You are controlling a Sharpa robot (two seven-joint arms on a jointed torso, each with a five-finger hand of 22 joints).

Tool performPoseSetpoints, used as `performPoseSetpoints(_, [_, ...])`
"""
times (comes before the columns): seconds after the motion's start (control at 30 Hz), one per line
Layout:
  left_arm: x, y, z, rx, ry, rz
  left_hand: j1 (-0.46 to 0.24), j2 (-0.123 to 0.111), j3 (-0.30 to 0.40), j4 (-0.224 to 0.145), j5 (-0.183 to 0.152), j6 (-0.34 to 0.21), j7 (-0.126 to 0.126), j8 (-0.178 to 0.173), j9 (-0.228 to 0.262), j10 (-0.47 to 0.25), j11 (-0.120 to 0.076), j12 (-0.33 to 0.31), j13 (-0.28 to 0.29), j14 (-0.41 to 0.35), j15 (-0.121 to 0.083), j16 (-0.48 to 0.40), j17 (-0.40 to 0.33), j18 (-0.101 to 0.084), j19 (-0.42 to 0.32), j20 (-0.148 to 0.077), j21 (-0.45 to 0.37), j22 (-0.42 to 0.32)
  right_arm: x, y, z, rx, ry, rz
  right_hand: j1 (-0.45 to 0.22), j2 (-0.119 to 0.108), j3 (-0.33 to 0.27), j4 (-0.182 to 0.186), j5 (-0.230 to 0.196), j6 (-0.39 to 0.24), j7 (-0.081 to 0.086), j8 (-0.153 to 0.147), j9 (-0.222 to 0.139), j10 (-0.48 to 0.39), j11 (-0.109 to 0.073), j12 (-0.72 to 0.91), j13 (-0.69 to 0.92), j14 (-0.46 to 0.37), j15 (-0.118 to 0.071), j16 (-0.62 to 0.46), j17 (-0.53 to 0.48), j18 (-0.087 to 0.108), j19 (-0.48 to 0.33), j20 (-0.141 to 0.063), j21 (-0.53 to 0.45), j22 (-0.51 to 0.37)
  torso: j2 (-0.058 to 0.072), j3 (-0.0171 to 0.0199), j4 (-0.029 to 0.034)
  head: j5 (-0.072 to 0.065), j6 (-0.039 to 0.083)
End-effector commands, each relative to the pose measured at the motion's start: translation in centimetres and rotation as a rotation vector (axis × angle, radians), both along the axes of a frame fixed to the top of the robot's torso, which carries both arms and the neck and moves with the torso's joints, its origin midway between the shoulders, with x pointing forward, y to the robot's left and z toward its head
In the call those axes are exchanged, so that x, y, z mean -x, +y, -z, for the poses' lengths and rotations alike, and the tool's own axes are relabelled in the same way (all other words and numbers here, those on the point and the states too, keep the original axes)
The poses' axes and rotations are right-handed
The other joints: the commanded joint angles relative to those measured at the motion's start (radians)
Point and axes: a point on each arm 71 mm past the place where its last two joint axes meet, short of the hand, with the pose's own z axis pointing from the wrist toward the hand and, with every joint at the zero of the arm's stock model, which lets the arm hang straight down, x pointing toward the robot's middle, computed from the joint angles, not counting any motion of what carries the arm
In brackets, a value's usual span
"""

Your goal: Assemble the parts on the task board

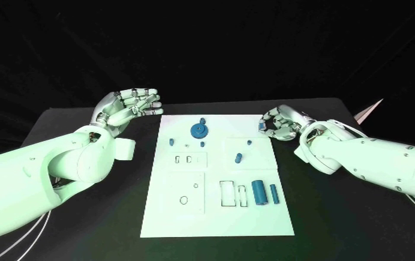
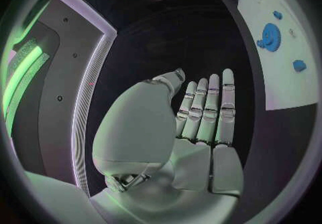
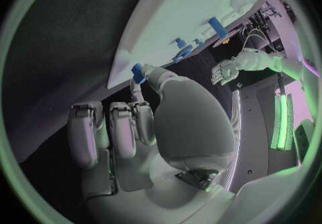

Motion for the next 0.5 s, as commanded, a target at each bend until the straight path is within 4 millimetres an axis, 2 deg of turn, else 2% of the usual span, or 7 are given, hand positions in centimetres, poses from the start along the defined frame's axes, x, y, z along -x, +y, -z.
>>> performPoseSetpoints(0.03, [0.0,-0.1,-0.1,0.002,-0.001,0.005,-0.020,-0.018,0.004,0.000,-0.002,-0.015,0.021,-0.012,0.009,-0.011,0.008,-0.008,0.009,-0.008,-0.003,-0.014,0.018,0.010,0.001,0.000,0.016,0.014,0.4,1.1,-0.3,-0.013,0.006,-0.002,-0.025,0.035,0.058,-0.009,0.030,0.009,-0.012,0.083,0.050,0.045,-0.011,0.018,0.205,0.101,-0.008,0.014,0.279,-0.030,0.096,-0.008,0.019,0.259,-0.002,-0.0009,-0.0012,0.003,-0.002])
performPoseSetpoints(0.2, [-0.1,0.0,0.0,0.002,0.001,0.005,-0.020,-0.018,0.004,0.000,-0.002,-0.015,0.020,-0.012,0.009,-0.010,0.008,-0.008,0.009,-0.008,-0.003,-0.014,0.019,0.010,0.001,0.000,0.016,0.014,1.2,4.2,-1.2,-0.022,0.003,-0.035,-0.035,0.040,0.066,-0.010,0.053,0.000,-0.010,0.090,0.054,0.043,-0.010,0.016,0.204,0.101,-0.006,0.014,0.279,-0.030,0.097,-0.006,0.019,0.259,-0.001,-0.0013,0.0013,0.005,0.000])
performPoseSetpoints(0.23, [-0.1,-0.1,0.0,0.002,0.001,0.005,-0.020,-0.018,0.004,0.000,-0.002,-0.015,0.020,-0.012,0.009,-0.010,0.008,-0.008,0.009,-0.008,-0.003,-0.014,0.019,0.010,0.001,0.000,0.016,0.014,1.3,4.6,-1.3,-0.022,0.001,-0.042,-0.037,0.040,0.072,-0.016,0.077,-0.006,-0.009,0.095,0.056,0.041,-0.009,0.014,0.202,0.101,-0.005,0.014,0.279,-0.030,0.097,-0.006,0.020,0.260,-0.002,-0.0016,0.0013,0.005,-0.001])
performPoseSetpoints(0.3, [-0.1,-0.1,0.0,0.002,0.002,0.006,-0.020,-0.018,0.004,0.000,-0.002,-0.015,0.020,-0.012,0.009,-0.010,0.008,-0.008,0.009,-0.008,-0.003,-0.014,0.019,0.010,0.001,0.000,0.016,0.014,1.8,6.1,-1.7,-0.023,-0.005,-0.069,-0.040,0.040,0.078,-0.020,0.092,-0.013,-0.007,0.097,0.058,0.039,-0.007,0.011,0.200,0.101,-0.004,0.014,0.279,-0.031,0.098,-0.005,0.022,0.261,-0.002,-0.0024,0.0019,0.007,-0.003])
performPoseSetpoints(0.37, [-0.1,-0.1,0.0,0.002,0.002,0.007,-0.021,-0.017,0.004,0.000,-0.002,-0.014,0.020,-0.012,0.009,-0.010,0.008,-0.007,0.009,-0.008,-0.003,-0.014,0.019,0.010,0.001,0.000,0.016,0.014,2.0,7.3,-1.9,-0.026,-0.007,-0.089,-0.041,0.040,0.078,-0.020,0.094,-0.014,-0.006,0.098,0.058,0.040,-0.007,0.012,0.201,0.101,-0.004,0.014,0.279,-0.031,0.099,-0.004,0.024,0.263,-0.003,-0.0032,0.0021,0.010,-0.004])
performPoseSetpoints(0.43, [-0.2,-0.2,0.1,0.003,0.003,0.007,-0.021,-0.017,0.004,0.000,-0.002,-0.014,0.020,-0.012,0.009,-0.010,0.008,-0.007,0.009,-0.008,-0.003,-0.014,0.019,0.010,0.001,0.000,0.016,0.014,2.4,9.1,-2.1,-0.029,-0.012,-0.122,-0.044,0.040,0.079,-0.020,0.097,-0.016,-0.006,0.098,0.058,0.041,-0.006,0.013,0.202,0.101,-0.003,0.014,0.279,-0.033,0.102,-0.004,0.029,0.266,-0.005,-0.0033,0.0003,0.021,-0.004])
performPoseSetpoints(0.5, [-0.3,-0.3,0.2,0.003,0.005,0.008,-0.021,-0.017,0.004,0.000,-0.002,-0.014,0.020,-0.012,0.009,-0.010,0.008,-0.007,0.009,-0.008,-0.003,-0.014,0.019,0.010,0.001,0.000,0.016,0.014,2.8,11.3,-2.2,-0.030,-0.015,-0.162,-0.044,0.040,0.080,-0.022,0.101,-0.018,-0.005,0.099,0.059,0.040,-0.006,0.012,0.201,0.101,-0.003,0.014,0.279,-0.033,0.102,-0.004,0.029,0.266,-0.008,-0.0051,0.0011,0.029,-0.004])
